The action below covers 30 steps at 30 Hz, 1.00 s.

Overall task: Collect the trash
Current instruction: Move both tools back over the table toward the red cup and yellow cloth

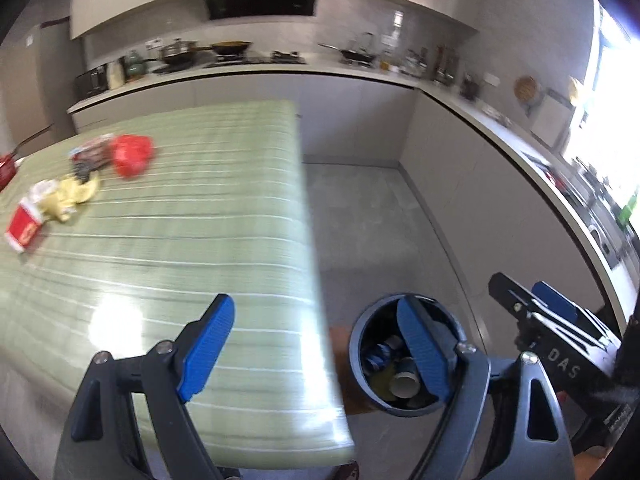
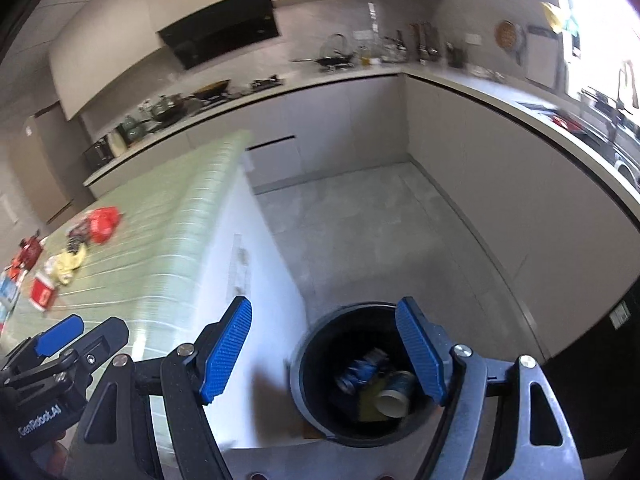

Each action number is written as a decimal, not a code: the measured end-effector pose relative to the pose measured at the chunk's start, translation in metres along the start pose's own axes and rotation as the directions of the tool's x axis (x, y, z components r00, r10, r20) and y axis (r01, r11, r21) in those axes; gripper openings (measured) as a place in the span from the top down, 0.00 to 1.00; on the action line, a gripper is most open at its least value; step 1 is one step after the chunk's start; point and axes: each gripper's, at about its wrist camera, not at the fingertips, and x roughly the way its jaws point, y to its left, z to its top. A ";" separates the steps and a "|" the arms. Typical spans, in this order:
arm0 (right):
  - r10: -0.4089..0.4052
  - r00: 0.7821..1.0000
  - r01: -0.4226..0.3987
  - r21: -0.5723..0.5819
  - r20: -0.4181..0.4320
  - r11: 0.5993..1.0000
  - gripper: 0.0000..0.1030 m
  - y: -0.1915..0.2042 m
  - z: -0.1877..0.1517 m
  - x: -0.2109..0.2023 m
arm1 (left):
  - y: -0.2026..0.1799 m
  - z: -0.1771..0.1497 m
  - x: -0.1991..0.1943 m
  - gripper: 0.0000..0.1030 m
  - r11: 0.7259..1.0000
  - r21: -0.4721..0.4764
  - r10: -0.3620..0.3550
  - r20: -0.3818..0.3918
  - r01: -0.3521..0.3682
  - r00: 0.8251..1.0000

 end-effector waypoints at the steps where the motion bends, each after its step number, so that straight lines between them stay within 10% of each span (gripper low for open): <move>1: 0.013 1.000 -0.013 -0.009 0.006 1.000 0.26 0.015 0.001 -0.001 | 0.015 0.001 -0.002 0.18 1.000 -0.014 0.012 0.006 -0.011 1.000; 16: 0.139 0.990 -0.136 -0.120 0.017 0.983 0.26 0.241 -0.013 0.014 | 0.207 0.019 -0.020 0.18 0.989 -0.106 0.111 0.041 -0.106 0.993; 30: 0.223 0.974 -0.224 -0.206 -0.027 0.953 0.26 0.351 -0.012 0.039 | 0.303 0.032 -0.015 0.18 0.962 -0.187 0.210 0.034 -0.200 0.977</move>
